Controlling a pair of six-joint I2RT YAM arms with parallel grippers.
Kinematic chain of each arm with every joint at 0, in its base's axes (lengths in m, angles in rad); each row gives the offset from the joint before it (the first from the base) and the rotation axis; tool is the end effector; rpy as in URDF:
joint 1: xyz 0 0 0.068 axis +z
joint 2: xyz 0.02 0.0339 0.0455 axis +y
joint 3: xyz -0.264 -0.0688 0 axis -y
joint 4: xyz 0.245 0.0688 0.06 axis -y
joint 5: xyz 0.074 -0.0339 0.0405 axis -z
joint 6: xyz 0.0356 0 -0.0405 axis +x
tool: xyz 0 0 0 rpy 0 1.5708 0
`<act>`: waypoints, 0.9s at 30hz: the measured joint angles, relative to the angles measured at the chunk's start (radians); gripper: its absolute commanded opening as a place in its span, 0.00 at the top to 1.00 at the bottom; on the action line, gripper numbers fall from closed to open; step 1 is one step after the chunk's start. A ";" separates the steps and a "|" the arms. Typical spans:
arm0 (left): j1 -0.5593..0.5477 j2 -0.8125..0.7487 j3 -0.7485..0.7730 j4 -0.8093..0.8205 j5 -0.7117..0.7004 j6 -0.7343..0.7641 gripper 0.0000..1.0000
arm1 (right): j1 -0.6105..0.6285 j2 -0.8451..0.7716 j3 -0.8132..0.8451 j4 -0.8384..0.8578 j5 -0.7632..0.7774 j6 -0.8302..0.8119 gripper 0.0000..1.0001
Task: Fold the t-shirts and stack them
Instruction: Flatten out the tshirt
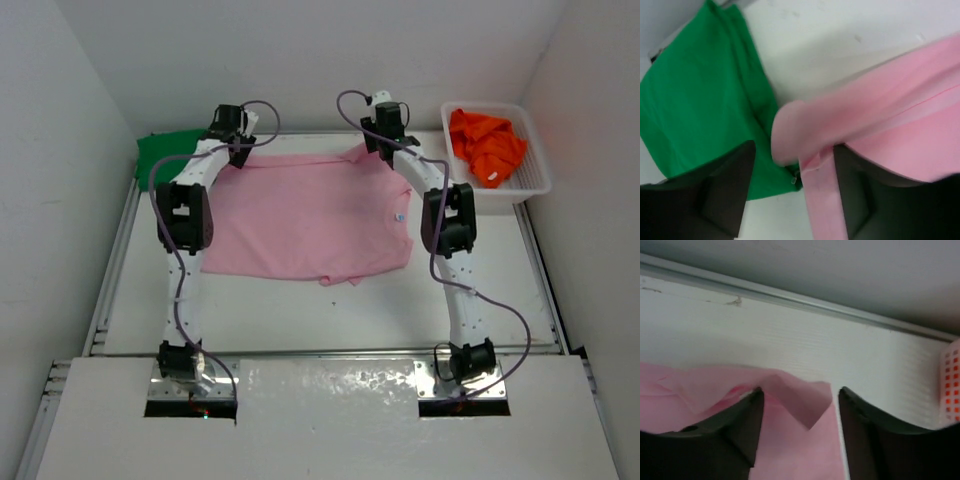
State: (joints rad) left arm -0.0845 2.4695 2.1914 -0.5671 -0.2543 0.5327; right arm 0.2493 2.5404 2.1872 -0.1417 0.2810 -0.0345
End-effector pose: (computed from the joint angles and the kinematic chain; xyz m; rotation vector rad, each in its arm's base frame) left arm 0.5494 -0.0375 0.1872 0.6286 2.3618 0.5102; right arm 0.5680 0.1344 0.1830 -0.1181 2.0448 -0.1565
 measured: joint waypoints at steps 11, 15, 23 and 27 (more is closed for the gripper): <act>0.066 -0.241 -0.138 -0.011 0.130 -0.027 0.00 | -0.008 -0.284 -0.057 -0.238 -0.068 0.108 0.01; 0.080 -0.602 -0.469 -0.014 0.154 0.096 0.00 | -0.004 -0.727 -0.470 -0.297 -0.093 0.182 0.01; 0.114 -0.893 -0.843 -0.051 0.235 0.357 0.53 | 0.139 -1.122 -1.074 -0.280 -0.151 0.377 1.00; 0.119 -0.921 -1.167 -0.066 0.209 0.511 0.39 | 0.232 -1.093 -1.347 -0.223 -0.227 0.562 0.84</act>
State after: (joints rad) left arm 0.0349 1.5482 1.0241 -0.6334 -0.0448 1.0439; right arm 0.4812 1.4479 0.8402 -0.3645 0.0540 0.5278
